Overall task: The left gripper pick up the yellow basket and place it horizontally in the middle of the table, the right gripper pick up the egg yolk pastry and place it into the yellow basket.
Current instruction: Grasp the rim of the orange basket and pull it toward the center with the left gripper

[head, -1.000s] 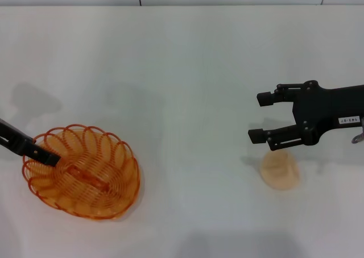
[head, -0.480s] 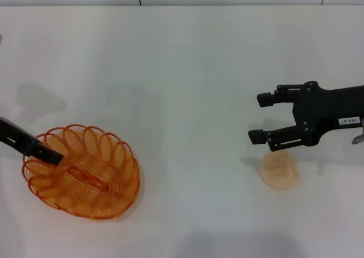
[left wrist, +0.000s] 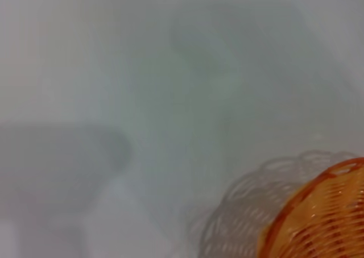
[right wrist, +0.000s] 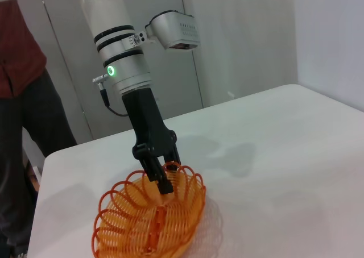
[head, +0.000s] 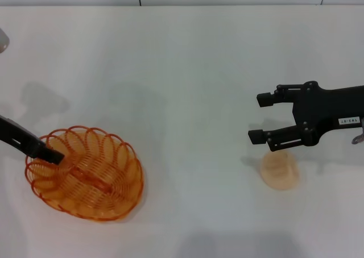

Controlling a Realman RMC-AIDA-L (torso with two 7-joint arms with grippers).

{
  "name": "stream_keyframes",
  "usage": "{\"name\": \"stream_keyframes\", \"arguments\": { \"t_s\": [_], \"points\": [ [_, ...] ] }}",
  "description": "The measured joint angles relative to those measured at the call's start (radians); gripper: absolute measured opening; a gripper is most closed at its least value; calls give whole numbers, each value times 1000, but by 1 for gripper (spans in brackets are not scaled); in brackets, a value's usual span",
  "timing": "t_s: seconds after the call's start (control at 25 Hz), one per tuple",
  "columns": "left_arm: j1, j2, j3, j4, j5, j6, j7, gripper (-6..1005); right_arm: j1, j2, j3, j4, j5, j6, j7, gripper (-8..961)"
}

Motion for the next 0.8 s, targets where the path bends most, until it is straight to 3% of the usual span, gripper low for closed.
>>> {"name": "stream_keyframes", "arguments": {
  "t_s": [0.16,0.8],
  "points": [
    [-2,0,0,-1,8,-8,-3,371,1,0,0,0,0,0,0,859],
    [-19,-3,0,3,25,-20,-8,150,1,0,3,-6,0,0,1,860]
  ]
}}
